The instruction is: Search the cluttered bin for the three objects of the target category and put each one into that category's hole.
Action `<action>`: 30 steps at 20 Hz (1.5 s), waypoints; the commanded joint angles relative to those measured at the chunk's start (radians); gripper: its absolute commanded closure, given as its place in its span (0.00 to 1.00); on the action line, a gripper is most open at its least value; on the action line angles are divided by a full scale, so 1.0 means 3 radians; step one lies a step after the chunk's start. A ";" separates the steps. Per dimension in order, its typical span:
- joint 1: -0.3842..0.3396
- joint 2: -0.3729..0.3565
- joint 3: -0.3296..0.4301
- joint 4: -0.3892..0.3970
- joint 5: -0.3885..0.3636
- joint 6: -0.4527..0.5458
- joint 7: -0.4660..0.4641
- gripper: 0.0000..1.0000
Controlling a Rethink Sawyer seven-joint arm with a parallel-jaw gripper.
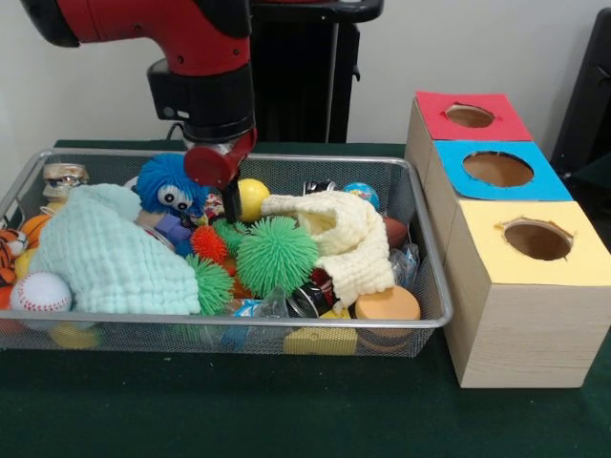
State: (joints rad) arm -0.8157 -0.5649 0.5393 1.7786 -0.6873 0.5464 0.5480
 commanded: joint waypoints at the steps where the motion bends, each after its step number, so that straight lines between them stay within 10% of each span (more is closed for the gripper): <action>1: 0.0204 0.0163 -0.0426 -0.0314 -0.0155 0.0635 0.0226 0.00; 22: 0.0568 0.0068 -0.0713 -0.0516 -0.0265 0.0697 0.0298 0.00; 30: 0.0614 0.0400 -0.0858 -0.0682 -0.0357 0.0643 0.0332 0.00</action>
State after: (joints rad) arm -0.6475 -0.5355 0.3303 1.6786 -0.7104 0.7421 0.5480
